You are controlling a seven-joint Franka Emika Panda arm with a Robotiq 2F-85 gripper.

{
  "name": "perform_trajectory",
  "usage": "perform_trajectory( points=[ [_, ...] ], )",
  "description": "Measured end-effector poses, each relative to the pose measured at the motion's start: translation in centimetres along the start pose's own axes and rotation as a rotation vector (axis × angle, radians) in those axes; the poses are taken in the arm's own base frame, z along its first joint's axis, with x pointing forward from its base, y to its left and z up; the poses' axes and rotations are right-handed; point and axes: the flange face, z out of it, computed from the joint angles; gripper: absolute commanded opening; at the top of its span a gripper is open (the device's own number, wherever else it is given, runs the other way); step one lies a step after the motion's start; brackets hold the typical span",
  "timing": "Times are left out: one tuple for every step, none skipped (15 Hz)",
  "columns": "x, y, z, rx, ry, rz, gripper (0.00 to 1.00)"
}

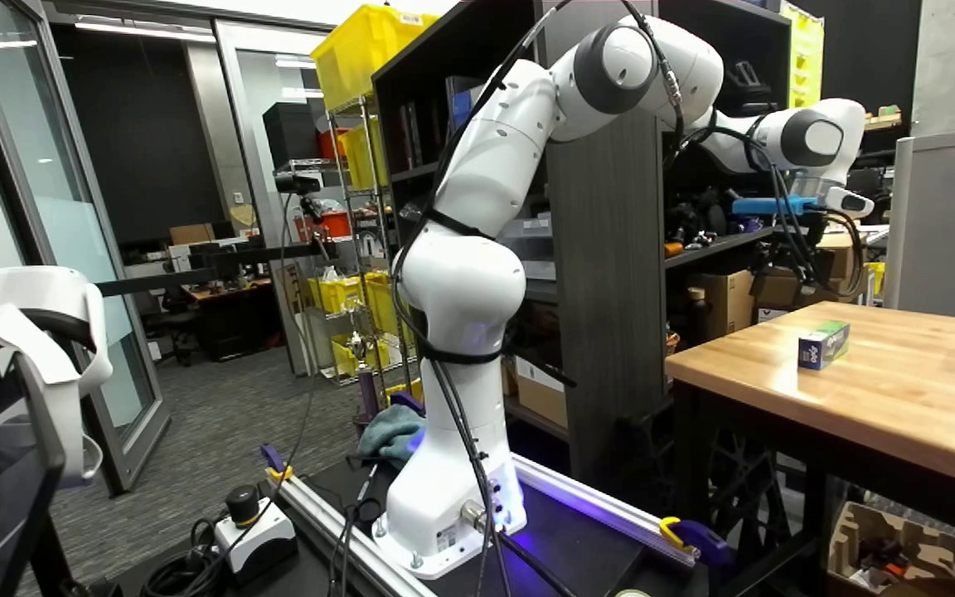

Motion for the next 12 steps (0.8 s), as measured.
perform_trajectory(
  points=[
    [0.1,0.0,0.0,-0.001,0.009,0.004,1.00],
    [0.2,0.1,0.0,-0.004,0.017,0.013,1.00],
    [0.3,0.3,0.1,-0.008,0.023,0.023,1.00],
    [0.4,0.5,0.2,-0.012,0.029,0.032,1.00],
    [0.5,0.6,0.3,-0.017,0.034,0.042,1.00],
    [0.5,0.8,0.4,-0.021,0.038,0.050,1.00],
    [0.6,1.0,0.6,-0.025,0.044,0.060,1.00],
    [0.7,1.1,0.6,-0.025,0.049,0.067,1.00],
    [0.6,1.0,0.5,-0.017,0.061,0.067,1.00],
    [0.6,0.9,0.4,-0.016,0.064,0.066,1.00],
    [0.6,0.9,0.4,-0.016,0.064,0.066,1.00],
    [0.7,0.9,0.6,-0.017,0.062,0.066,1.00]
  ],
)
